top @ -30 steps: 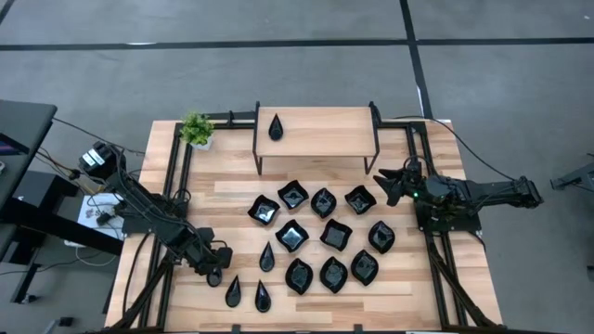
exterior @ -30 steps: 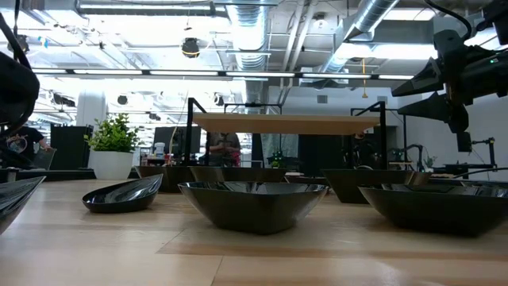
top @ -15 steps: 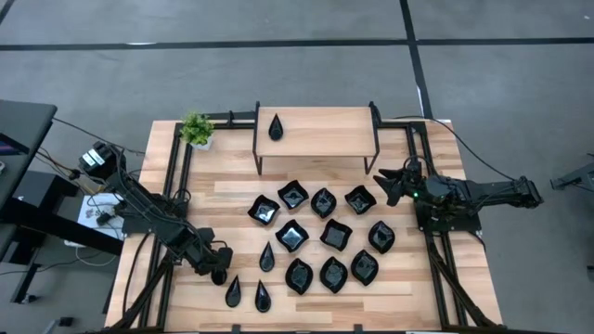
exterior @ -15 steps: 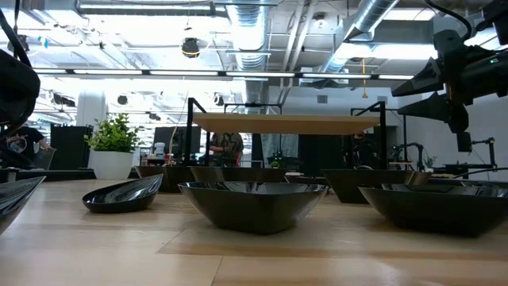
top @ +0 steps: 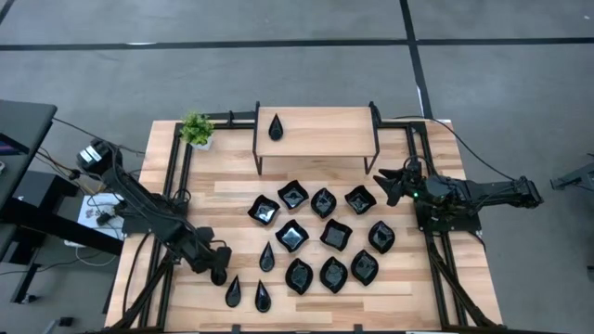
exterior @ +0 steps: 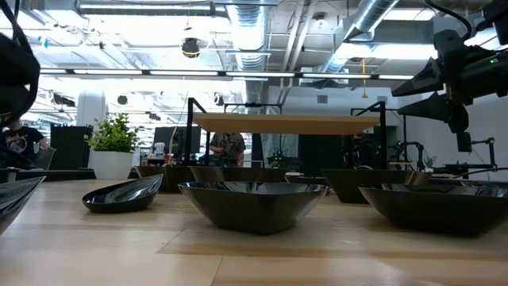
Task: Pick & Place Mini shaped plates
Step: Stack the drop shaped plate on top of the drop shaped plate on the shelf
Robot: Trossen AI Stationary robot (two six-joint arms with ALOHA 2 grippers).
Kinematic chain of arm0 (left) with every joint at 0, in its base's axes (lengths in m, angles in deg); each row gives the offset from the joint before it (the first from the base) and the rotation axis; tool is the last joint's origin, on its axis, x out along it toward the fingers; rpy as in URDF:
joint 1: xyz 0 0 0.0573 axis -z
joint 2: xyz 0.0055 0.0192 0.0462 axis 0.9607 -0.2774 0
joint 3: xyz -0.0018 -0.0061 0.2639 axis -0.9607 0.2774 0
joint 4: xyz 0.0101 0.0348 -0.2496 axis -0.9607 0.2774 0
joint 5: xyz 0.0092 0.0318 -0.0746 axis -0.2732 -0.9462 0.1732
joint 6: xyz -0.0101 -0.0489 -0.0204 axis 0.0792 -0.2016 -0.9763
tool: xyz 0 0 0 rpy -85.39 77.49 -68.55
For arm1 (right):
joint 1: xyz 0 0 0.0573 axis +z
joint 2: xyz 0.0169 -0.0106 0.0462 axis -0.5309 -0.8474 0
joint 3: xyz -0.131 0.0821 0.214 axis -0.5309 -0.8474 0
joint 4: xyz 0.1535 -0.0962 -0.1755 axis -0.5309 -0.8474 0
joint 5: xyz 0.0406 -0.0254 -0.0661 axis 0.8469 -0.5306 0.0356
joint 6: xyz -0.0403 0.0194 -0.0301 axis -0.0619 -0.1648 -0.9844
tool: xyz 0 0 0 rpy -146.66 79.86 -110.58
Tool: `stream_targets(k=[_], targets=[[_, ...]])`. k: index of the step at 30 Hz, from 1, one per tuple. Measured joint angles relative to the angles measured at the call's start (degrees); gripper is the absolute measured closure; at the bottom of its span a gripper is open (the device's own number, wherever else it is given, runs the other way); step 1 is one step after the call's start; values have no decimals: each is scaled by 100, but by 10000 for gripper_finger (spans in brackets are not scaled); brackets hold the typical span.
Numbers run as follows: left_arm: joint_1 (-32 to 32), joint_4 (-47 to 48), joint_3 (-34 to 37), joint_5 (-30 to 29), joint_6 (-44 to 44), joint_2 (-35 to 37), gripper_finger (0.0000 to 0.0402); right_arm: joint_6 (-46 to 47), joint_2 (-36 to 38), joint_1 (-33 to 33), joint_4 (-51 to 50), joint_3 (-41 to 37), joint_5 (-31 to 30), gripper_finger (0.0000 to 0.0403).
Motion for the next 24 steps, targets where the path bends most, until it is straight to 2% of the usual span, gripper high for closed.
stream_targets(k=[7,13,18,24], targets=[[0,-1,0,-137,19,731,398,0,0,0,0,0,-1,182],[-67,-107,0,-1237,592,1477,398,0,-2,1,2,0,-2,182],[-291,-319,0,-2186,1609,1906,398,-2,0,1,0,0,0,182],[-890,-857,0,-2573,2587,2047,398,-2,-1,1,1,0,-2,182]])
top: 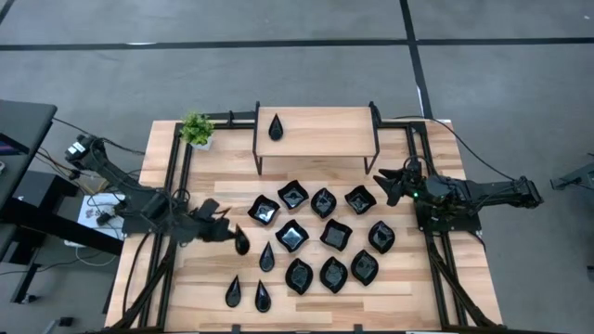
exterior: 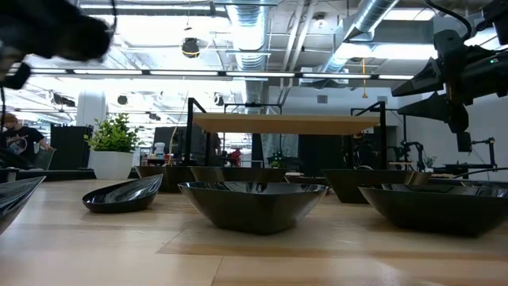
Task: Pick & Place Mini shaped plates
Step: Stack the drop shaped plate on top of the drop shaped plate on the shelf
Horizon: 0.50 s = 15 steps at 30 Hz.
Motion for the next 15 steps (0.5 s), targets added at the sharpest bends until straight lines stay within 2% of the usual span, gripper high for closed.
stream_targets(k=[8,15], targets=[[-1221,-1202,0,66,1693,-14,398,0,1,0,-1,0,0,182],[-2233,-2109,0,574,3029,-19,398,-2,1,0,-1,-1,0,182]])
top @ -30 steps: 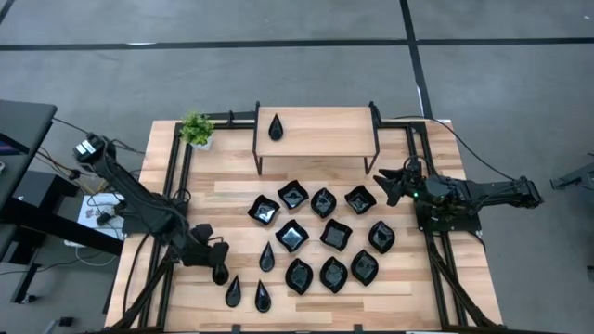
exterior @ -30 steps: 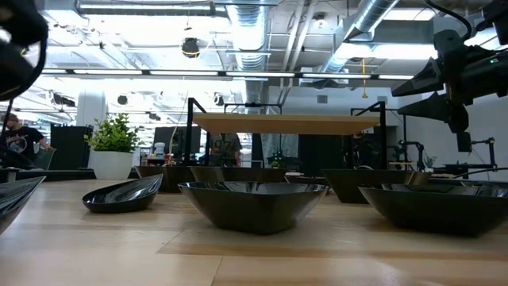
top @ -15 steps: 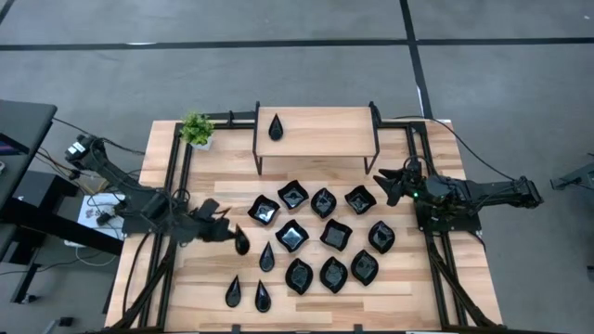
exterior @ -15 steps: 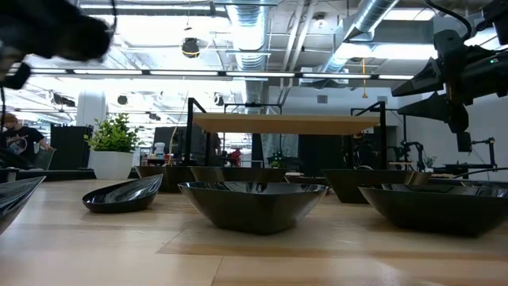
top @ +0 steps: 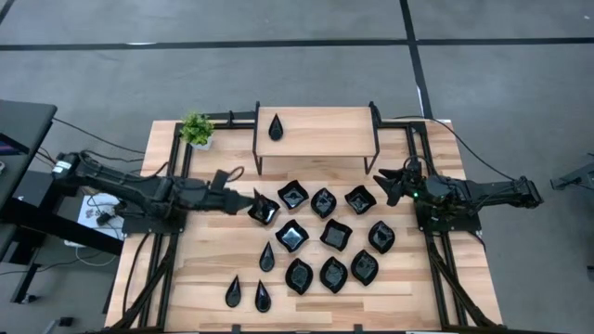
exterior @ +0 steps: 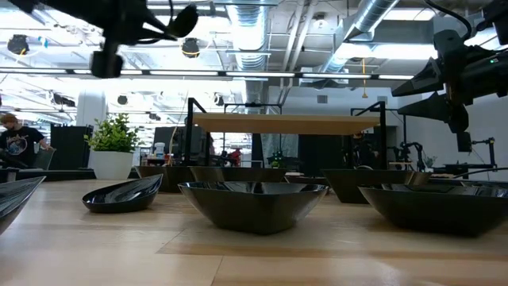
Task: Pick & Place Mini shaped plates
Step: Stack the drop shaped plate on top of the drop shaped plate on the shelf
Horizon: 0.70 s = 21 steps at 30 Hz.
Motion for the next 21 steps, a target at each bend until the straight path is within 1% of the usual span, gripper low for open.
stream_targets(k=[5,9,14,21], targets=[[-487,-706,0,471,816,0,398,0,0,0,2,-1,0,182],[-690,-1358,0,903,1484,0,398,0,0,-1,1,-1,0,182],[-774,-2032,0,1333,1995,0,398,0,-2,-1,0,0,0,182],[-774,-2528,0,1883,2533,0,398,0,-1,-2,1,0,0,182]])
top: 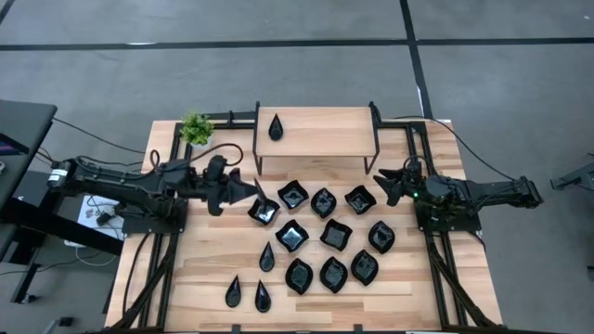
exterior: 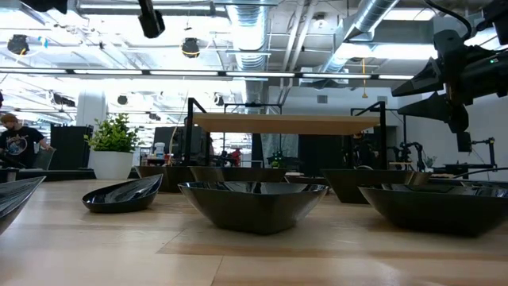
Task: Pick & Place Mini shaped plates
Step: Stack the drop shaped plate on top of the drop shaped plate on the shelf
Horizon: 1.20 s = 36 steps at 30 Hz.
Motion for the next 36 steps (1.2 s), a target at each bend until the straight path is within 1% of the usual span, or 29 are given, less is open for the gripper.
stream_targets(k=[5,9,16,18,21,25,27,30,33,36], targets=[[0,-304,0,382,515,0,398,0,1,0,-1,-1,0,182],[1,-668,-1,528,985,0,398,0,1,1,-1,0,0,182],[0,-753,-2,537,1015,0,398,0,1,0,-1,-1,0,182],[2,-745,-2,404,921,0,398,0,1,0,-1,-1,0,182],[-1,-480,-9,-82,184,-34,398,0,1,2,-1,-1,0,182],[2,303,-5,-502,-1415,-185,398,0,-1,2,-1,-1,0,182],[0,384,-4,-615,-2146,-322,398,0,0,2,-1,-1,-7,182],[0,390,-67,-783,-2961,-525,398,0,1,0,-1,-1,-17,182],[0,379,-222,-862,-3551,-675,398,0,1,0,-1,-1,-17,182],[-4,402,-387,-701,-3943,-741,398,0,1,1,-1,-1,-17,182]])
